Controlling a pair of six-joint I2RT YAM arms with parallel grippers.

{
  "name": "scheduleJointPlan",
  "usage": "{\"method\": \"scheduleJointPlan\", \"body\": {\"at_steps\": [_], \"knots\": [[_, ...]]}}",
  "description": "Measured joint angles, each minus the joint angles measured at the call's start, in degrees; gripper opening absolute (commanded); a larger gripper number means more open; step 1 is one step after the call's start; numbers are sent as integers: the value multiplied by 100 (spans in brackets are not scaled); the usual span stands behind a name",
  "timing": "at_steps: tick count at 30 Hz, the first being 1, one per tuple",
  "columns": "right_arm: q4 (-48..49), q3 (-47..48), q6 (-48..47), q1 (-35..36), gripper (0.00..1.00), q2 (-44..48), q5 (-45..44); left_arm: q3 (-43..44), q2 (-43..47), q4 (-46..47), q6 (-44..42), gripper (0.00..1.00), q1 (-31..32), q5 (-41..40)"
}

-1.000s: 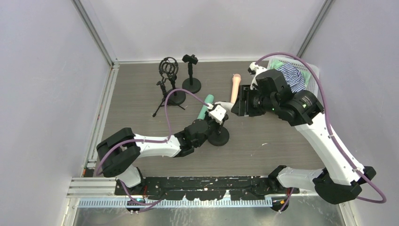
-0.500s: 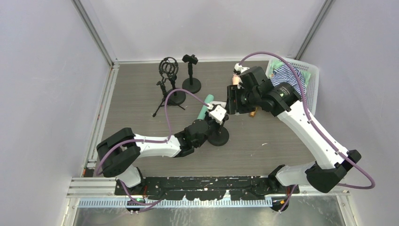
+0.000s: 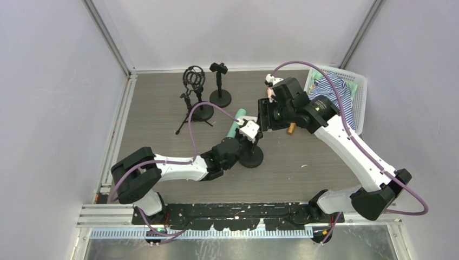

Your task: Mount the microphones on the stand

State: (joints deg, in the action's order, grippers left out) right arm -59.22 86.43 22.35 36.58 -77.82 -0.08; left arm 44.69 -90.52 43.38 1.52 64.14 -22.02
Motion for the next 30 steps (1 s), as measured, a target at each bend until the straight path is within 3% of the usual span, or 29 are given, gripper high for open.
{"method": "scheduleJointPlan", "body": {"at_steps": [8,10,11,12,14,23,30], "knots": [[214,-94,-129,-22,2,-94,44,-20,2,28,118,0,0,-72],[275,-136,-151,-37,18,-92,76,-48,2,70,120,0,0,-83],[310,-155,-162,-44,34,-90,94,-59,7,87,120,0,0,-94],[352,-175,-168,-48,43,-76,114,-85,15,111,118,0,0,-107],[459,-236,-168,-59,54,2,146,-116,28,138,101,0,4,-116],[299,-411,-149,-162,80,573,24,-258,94,317,-153,0,275,-122],[350,-313,-103,-258,83,1207,-225,-315,195,260,-455,0,614,264]]}}
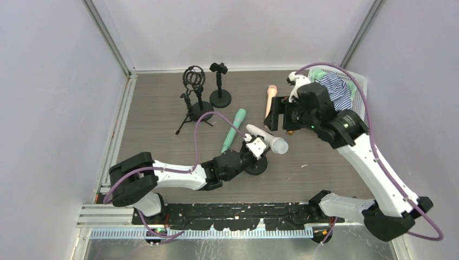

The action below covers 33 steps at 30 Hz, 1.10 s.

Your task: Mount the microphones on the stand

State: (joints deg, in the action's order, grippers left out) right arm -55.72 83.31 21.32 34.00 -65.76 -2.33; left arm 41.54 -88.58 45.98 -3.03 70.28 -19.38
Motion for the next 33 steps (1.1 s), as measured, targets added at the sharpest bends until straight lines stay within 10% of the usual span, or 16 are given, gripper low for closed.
{"method": "scheduleJointPlan", "body": {"at_steps": [18,33], "knots": [[560,-743,-2,0,82,2227,-831,-417,2308,-2035,487,0,-229,243],[861,-1202,76,0,81,2227,-890,245,4197,-4929,1075,0,-3960,-273]]}}
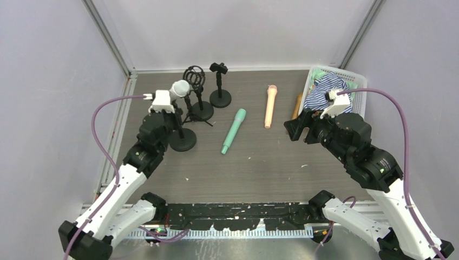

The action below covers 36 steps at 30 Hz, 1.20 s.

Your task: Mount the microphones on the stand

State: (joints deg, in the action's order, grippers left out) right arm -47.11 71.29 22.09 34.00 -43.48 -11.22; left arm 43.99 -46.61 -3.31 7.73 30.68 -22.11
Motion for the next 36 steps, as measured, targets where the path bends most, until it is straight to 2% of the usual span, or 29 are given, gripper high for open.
{"method": "scheduleJointPlan", "body": {"at_steps": [5,10,20,28,31,36], "knots": [[0,-81,35,0,81,9,17,70,-535,-197,439,0,-1556,420],[-7,-192,46,0,81,81,22,26,-1141,203,684,0,-2586,629],[4,-387,61,0,81,105,155,50,-3025,2452,673,0,-3407,1038],[37,-621,74,0,81,103,286,328,-4138,3893,374,1,-3694,1602],[42,-632,72,0,81,70,343,542,-4406,4138,304,21,-3713,1884],[48,-647,72,0,81,31,450,610,-4529,4332,247,39,-3711,2286]]}}
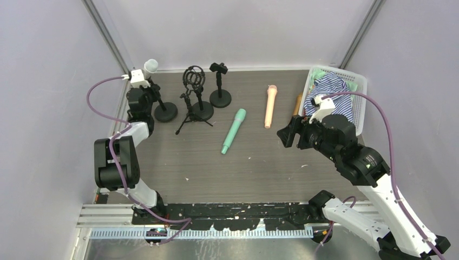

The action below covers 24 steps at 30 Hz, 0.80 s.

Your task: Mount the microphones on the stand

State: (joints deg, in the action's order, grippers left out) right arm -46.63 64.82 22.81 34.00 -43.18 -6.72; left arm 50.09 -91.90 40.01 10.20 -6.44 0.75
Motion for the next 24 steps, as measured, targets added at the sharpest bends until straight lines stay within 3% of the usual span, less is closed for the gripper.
{"method": "scheduleJointPlan", "body": {"at_steps": [10,12,14,18,24], "knots": [[24,-109,0,0,81,-33,164,2,4,221,-94,56,-4,348],[31,-111,2,0,81,-31,175,-7,50,192,-127,61,-4,332],[39,-136,0,0,81,-20,177,-66,155,160,-98,74,-7,319],[48,-238,0,0,82,-17,188,-466,802,-50,142,88,9,195],[74,-282,-4,0,82,-24,195,-1327,2087,-326,413,94,461,-321]]}}
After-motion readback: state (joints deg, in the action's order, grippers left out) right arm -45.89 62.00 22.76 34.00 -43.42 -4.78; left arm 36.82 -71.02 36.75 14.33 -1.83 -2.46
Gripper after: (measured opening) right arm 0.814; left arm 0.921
